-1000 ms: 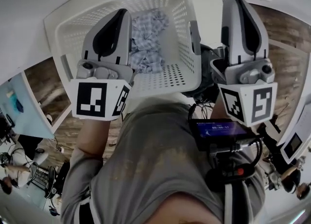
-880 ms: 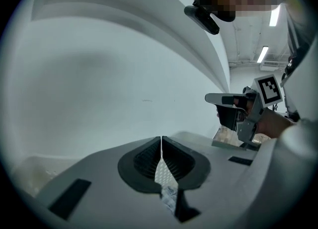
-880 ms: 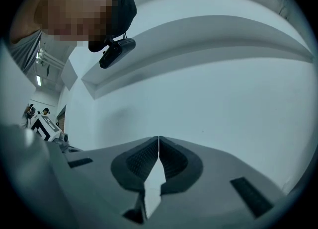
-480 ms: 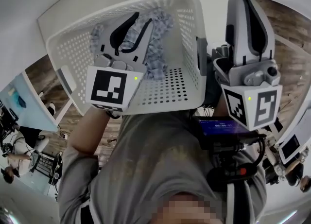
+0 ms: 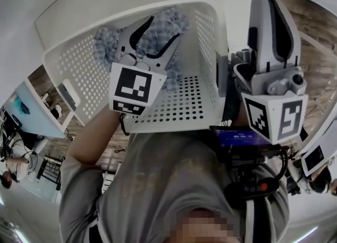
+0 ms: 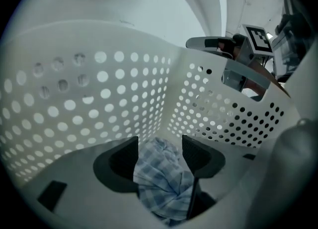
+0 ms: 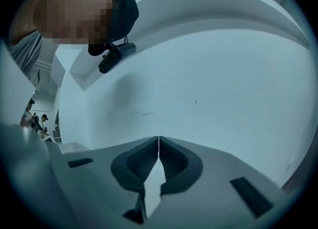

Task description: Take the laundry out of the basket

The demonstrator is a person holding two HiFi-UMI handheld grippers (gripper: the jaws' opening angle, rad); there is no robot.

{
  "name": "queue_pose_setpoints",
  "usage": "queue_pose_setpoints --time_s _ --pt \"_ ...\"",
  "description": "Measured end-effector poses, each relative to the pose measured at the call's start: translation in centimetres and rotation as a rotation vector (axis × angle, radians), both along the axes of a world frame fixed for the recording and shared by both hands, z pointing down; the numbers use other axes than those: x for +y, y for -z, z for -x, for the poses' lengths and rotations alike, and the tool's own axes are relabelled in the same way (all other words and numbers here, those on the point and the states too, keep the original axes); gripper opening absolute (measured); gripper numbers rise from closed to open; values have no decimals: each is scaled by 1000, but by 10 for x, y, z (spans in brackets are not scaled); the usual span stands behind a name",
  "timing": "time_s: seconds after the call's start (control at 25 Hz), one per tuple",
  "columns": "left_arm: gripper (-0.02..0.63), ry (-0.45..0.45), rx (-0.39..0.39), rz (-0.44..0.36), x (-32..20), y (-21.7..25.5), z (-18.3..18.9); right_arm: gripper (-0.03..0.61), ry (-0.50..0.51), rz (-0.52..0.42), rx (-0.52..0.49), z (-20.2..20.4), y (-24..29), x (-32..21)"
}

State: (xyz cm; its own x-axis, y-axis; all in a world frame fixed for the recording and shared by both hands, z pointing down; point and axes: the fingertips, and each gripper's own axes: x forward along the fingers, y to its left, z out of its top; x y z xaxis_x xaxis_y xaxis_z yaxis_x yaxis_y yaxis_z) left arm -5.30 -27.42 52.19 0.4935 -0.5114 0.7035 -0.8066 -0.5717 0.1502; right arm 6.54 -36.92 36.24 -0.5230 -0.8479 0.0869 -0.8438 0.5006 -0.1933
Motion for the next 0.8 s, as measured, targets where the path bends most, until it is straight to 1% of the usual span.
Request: queue_pose_setpoints --time_s 0.2,0.32,0.44,0.56,0.64,0.8 --pt "299 -9 -37 66 11 -22 4 9 1 16 -2 -1 -5 0" --pt "316 -7 -71 85 16 -34 7 9 2 23 -6 -1 -7 2" --pt "316 10 -78 100 17 -43 9 9 2 26 -11 -1 -8 1" --pt "314 18 -78 95 15 -48 10 9 0 24 -14 -2 -7 2" --pt "303 19 -77 97 15 -48 11 9 -2 21 -17 -2 -5 2" --pt "233 5 -95 112 16 -50 12 9 -9 9 -26 -6 -1 4"
